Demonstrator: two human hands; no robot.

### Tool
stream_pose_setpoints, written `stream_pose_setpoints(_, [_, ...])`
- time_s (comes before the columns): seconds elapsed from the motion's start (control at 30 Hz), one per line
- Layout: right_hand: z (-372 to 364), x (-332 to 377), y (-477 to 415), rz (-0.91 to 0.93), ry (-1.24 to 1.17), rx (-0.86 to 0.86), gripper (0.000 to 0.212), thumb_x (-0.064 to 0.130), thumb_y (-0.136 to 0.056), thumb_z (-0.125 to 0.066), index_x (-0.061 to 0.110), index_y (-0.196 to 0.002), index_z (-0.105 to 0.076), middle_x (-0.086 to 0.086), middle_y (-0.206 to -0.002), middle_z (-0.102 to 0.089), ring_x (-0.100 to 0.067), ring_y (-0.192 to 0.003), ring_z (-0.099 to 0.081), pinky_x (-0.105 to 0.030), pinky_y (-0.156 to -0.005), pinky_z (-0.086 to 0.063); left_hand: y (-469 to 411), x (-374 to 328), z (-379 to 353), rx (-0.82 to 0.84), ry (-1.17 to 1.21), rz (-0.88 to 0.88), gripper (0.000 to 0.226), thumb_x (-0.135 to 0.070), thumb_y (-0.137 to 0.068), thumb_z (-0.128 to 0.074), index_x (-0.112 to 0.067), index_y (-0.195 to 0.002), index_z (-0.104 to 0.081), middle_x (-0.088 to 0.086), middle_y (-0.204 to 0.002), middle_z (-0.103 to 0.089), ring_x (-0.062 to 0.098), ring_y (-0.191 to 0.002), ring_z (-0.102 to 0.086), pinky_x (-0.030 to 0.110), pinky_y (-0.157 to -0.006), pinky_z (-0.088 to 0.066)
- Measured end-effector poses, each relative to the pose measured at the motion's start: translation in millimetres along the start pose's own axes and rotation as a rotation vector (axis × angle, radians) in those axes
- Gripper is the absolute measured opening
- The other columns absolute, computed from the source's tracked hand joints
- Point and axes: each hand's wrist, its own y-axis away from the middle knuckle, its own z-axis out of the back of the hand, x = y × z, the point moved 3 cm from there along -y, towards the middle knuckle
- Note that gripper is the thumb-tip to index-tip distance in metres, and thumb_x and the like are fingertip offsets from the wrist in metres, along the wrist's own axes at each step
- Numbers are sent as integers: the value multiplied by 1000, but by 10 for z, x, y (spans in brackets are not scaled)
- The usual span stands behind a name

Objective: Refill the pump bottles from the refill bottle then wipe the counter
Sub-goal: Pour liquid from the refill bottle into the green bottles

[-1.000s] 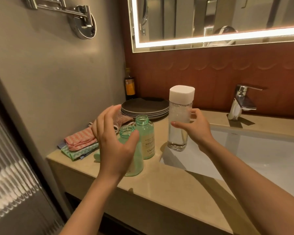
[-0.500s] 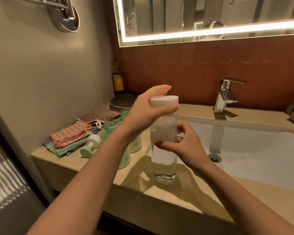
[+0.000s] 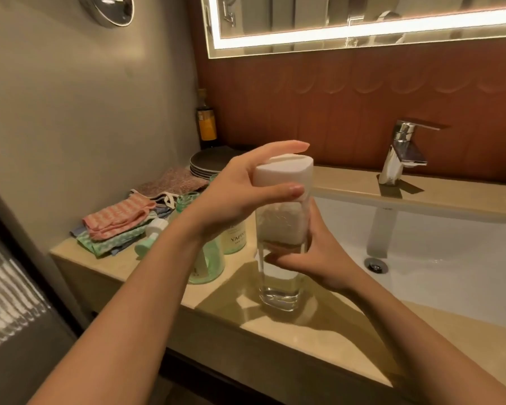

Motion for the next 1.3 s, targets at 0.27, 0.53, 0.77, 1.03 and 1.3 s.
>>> stream_pose_setpoints(0.27, [61,-132,-72,46,37,-49,89,35,-60,-82,54,-126,-25,12,-125,-47,-11,-115,-53,-34,-90,-54,-4,51,-104,-137,-112,-65,53,-25,-76,-73,-29,-126,-56,-2,-127,-54,11,-111,-57,28,-89,-53])
stream_pose_setpoints(0.53, [-6,-141,-50,82,31,-178,93,22,-63,-86,45,-130,-26,25,-116,-52,8,-106,-55,-12,-76,-50,14,81,-387,-638,-450,-107,35,-52,-76,-67,-43,-110,-61,-9,-105,-38,5,-101,-46,29,-92,-48])
stream_pose_setpoints(0.77, [18,-126,-57,24,79,-125,96,32,-60,-81,39,-137,-23,23,-114,-50,-2,-105,-55,-30,-86,-55,-170,-39,-30,-111,-135,-13,33,-26,-76,-66,-29,-109,-67,-8,-114,-63,-2,-99,-59,10,-69,-46])
stream_pose_setpoints(1.03, [32,-131,-81,11,64,-57,102,32,-62,-81,34,-141,-17,8,-137,-42,-9,-124,-47,-30,-96,-50,-201,-75,-133,-289,-252,21,49,-52,-69,-72,-38,-115,-60,-9,-110,-56,4,-98,-55,15,-68,-49])
stream_pose_setpoints(1.3, [37,-148,-75,-8,76,-60,98,30,-62,-81,39,-138,-19,17,-128,-46,-7,-118,-51,-36,-97,-50,-37,-55,-40,-119,-168,-98,41,-19,-87,-65,-35,-123,-54,-15,-124,-54,-5,-108,-55,13,-79,-49])
